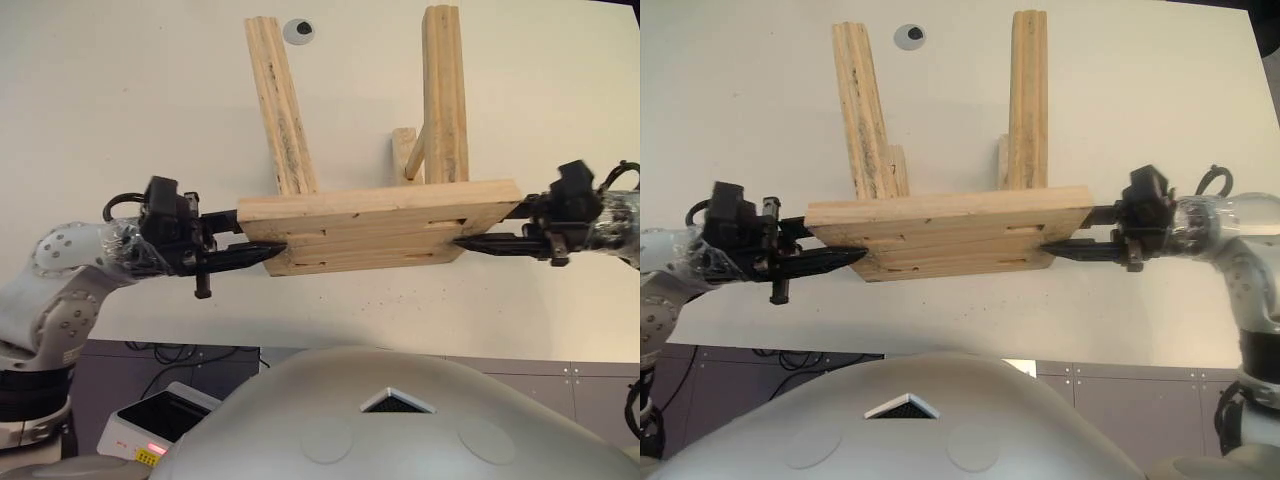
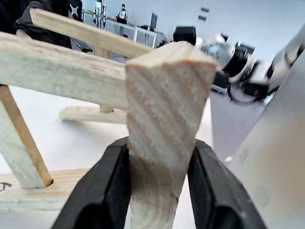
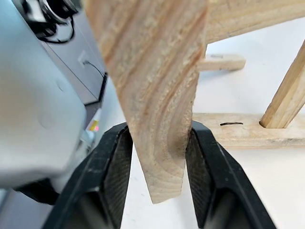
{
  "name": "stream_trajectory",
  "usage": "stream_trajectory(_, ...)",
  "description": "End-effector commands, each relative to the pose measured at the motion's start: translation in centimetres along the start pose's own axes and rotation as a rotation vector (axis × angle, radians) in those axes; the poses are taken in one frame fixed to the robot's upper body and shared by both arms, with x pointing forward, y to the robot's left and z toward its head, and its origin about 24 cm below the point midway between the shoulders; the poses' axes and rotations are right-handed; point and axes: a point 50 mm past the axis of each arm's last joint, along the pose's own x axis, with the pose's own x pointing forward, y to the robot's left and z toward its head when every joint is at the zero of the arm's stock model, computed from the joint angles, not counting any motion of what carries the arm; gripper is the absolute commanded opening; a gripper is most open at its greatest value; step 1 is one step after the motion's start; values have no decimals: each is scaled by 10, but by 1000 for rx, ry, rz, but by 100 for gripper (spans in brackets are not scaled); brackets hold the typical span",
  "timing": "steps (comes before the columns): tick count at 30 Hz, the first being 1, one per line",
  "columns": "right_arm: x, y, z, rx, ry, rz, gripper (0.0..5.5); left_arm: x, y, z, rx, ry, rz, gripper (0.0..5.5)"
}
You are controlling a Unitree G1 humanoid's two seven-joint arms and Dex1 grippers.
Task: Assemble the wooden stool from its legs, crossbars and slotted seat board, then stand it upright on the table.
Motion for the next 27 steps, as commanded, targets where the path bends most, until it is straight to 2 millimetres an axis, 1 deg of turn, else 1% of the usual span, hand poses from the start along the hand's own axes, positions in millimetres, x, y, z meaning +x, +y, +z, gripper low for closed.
stream_trajectory(1,0,28,44,397,-83,67,152,12,-27,35,-469,-91,-6,149)
stream_trajectory(2,-3,27,54,448,-106,66,152,13,-25,39,-476,-89,17,149)
stream_trajectory(4,-7,23,72,522,-117,43,150,13,-22,40,-476,-37,83,147)
stream_trajectory(6,-11,18,90,571,-59,11,150,4,-12,46,-479,84,159,144)
stream_trajectory(7,-12,12,97,587,-36,-11,150,-2,-5,53,-483,153,195,143)
stream_trajectory(9,-8,-4,110,611,-15,-55,150,-10,6,65,-489,222,264,143)
stream_trajectory(12,10,-42,118,696,-11,-183,150,-15,31,76,-538,246,359,144)
stream_trajectory(14,28,-68,127,751,-3,-249,150,-17,50,72,-626,267,426,144)
stream_trajectory(16,52,-91,140,807,2,-308,151,-18,68,66,-710,314,445,146)
stream_trajectory(19,85,-112,145,879,11,-393,151,-11,102,64,-779,347,502,147)
stream_trajectory(21,98,-122,148,896,-23,-442,152,-6,120,65,-800,332,551,147)
stream_trajectory(22,102,-127,153,894,-75,-461,152,-5,129,66,-802,302,584,147)
stream_trajectory(23,106,-130,159,885,-121,-466,193,-4,135,66,-795,276,590,148)
stream_trajectory(24,107,-132,163,880,-162,-466,224,-5,141,68,-795,235,596,190)
stream_trajectory(25,106,-134,165,873,-190,-465,247,-6,145,70,-797,196,605,216)
stream_trajectory(27,98,-137,169,877,-257,-469,295,-11,153,79,-780,108,617,262)
